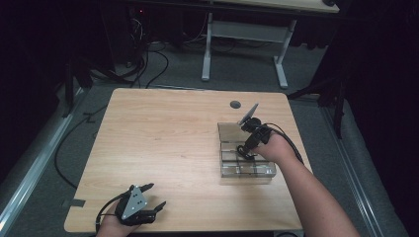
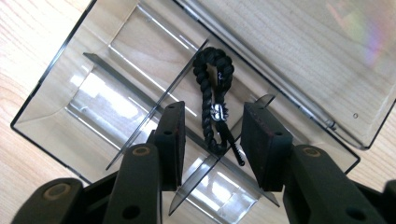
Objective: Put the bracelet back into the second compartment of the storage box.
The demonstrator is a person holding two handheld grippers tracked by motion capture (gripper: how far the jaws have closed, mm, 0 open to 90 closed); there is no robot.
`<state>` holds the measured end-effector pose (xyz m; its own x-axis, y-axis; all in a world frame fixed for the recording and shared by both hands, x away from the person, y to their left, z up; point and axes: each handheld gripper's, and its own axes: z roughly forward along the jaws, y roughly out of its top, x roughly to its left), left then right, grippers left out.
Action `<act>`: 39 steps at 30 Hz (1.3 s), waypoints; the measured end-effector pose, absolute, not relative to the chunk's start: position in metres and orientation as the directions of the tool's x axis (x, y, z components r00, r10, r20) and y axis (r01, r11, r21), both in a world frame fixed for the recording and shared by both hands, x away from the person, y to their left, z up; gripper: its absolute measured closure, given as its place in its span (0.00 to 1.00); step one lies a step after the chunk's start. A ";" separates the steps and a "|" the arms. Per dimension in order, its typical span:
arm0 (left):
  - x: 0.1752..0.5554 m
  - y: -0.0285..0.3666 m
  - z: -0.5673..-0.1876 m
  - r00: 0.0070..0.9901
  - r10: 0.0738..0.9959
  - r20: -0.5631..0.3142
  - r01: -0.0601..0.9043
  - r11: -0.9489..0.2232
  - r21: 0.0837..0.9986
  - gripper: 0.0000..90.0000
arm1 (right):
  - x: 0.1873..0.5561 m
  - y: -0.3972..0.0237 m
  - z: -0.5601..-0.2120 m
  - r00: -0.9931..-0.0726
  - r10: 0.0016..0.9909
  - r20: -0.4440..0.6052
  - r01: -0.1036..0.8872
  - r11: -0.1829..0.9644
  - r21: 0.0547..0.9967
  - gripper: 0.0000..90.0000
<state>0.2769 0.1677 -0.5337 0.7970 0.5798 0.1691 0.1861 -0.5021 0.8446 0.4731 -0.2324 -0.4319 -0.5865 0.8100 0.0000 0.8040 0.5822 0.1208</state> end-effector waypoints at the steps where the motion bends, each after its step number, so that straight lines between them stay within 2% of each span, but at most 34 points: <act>1: 0.277 0.167 -0.534 0.796 0.581 0.170 0.184 -0.501 0.846 0.31 | 0.470 -0.233 -0.432 -0.591 0.807 0.006 0.801 0.586 0.122 0.70; 9: 0.277 0.168 -0.534 0.798 0.578 0.173 0.185 -0.508 0.841 0.31 | 0.455 -0.235 -0.433 -0.588 0.808 0.017 0.803 0.582 0.128 0.79; 20: 0.277 0.167 -0.534 0.798 0.578 0.173 0.184 -0.507 0.842 0.31 | 0.427 -0.238 -0.436 -0.582 0.813 0.034 0.806 0.570 0.162 0.81; 22: 0.277 0.167 -0.534 0.798 0.578 0.172 0.186 -0.507 0.842 0.31 | 0.418 -0.239 -0.435 -0.592 0.806 0.014 0.794 0.580 0.183 0.84; 28: 0.277 0.167 -0.534 0.797 0.579 0.172 0.188 -0.508 0.841 0.31 | 0.403 -0.243 -0.434 -0.586 0.810 0.038 0.796 0.566 0.215 0.85; 39: 0.278 0.167 -0.534 0.796 0.582 0.168 0.193 -0.507 0.840 0.31 | 0.370 -0.256 -0.439 -0.585 0.809 0.061 0.772 0.532 0.349 0.87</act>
<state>0.2777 0.1669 -0.5340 0.7959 0.5818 0.1677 0.1935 -0.5068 0.8400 0.3702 -0.2557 -0.4395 -0.5850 0.8087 0.0611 0.7716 0.5318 0.3489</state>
